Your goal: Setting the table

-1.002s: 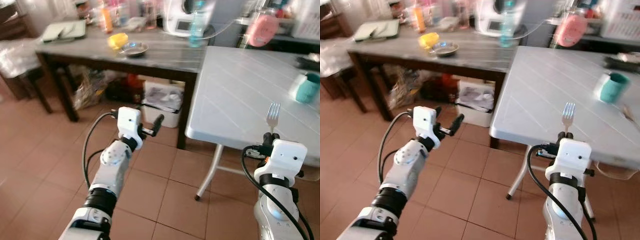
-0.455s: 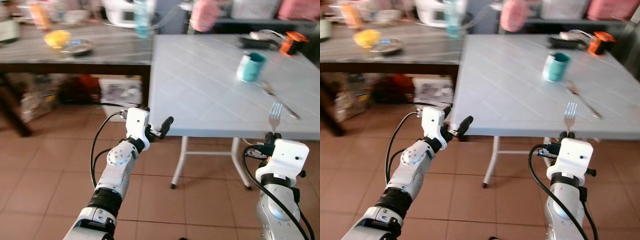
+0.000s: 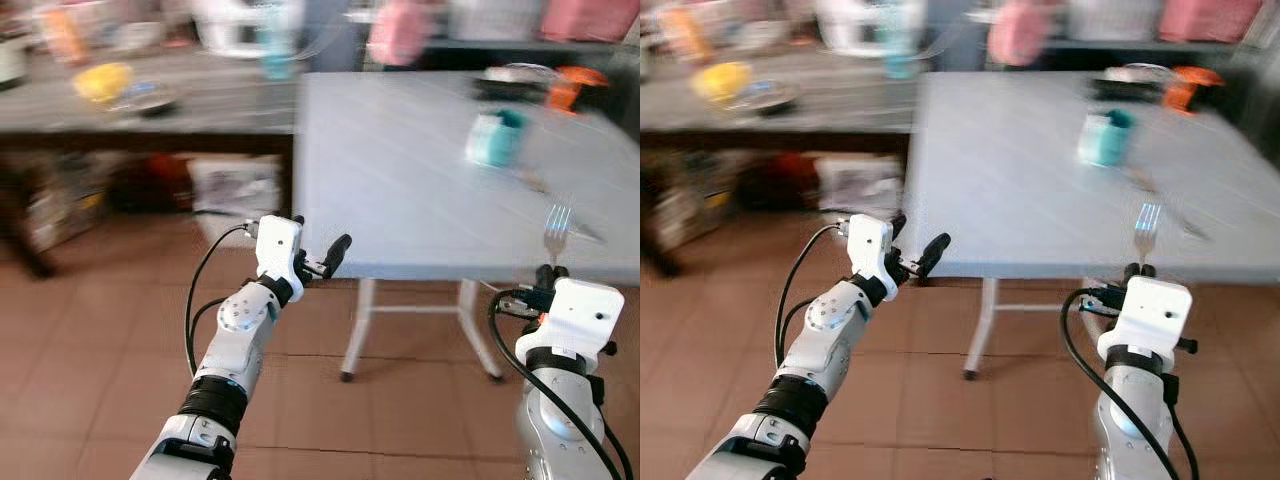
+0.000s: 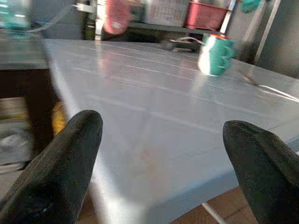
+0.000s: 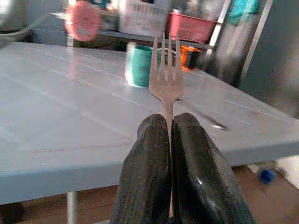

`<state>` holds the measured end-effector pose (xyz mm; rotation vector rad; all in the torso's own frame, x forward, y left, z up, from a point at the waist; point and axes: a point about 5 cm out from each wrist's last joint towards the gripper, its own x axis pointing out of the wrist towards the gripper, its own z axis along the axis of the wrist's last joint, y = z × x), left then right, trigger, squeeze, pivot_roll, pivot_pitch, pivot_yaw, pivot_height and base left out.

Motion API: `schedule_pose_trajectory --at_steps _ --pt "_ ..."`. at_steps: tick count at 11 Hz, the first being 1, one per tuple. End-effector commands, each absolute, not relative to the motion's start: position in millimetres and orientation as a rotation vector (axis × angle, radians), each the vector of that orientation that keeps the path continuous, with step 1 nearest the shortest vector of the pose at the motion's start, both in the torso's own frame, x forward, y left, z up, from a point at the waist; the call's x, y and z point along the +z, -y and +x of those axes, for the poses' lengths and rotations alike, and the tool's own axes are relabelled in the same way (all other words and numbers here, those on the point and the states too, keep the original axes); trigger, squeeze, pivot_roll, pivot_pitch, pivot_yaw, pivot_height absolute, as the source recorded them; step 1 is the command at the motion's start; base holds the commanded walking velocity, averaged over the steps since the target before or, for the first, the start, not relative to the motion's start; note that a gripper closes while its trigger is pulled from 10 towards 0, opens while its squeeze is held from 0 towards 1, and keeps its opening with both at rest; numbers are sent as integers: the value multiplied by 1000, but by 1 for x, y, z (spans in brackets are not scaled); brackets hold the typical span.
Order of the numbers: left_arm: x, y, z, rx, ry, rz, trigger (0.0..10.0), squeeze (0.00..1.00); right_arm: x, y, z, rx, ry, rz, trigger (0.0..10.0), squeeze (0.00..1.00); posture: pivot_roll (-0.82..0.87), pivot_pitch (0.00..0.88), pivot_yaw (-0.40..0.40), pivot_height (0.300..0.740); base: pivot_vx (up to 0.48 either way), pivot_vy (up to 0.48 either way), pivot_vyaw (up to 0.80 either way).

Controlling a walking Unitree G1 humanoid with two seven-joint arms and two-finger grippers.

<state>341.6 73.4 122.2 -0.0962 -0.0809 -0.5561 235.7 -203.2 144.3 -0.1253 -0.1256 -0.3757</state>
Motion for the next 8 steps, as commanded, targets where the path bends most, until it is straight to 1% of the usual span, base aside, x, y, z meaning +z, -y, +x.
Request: schedule_pose_trajectory --at_steps 1,8 --pt "121 -76 342 -554 70 -91 10000 0 148 202 235 -369 140 -130 10000 0 -55 59 23 740 0 480 0" --pt "118 -76 339 -555 60 -83 10000 0 149 202 235 -372 144 -128 10000 0 -53 67 23 740 0 478 0"
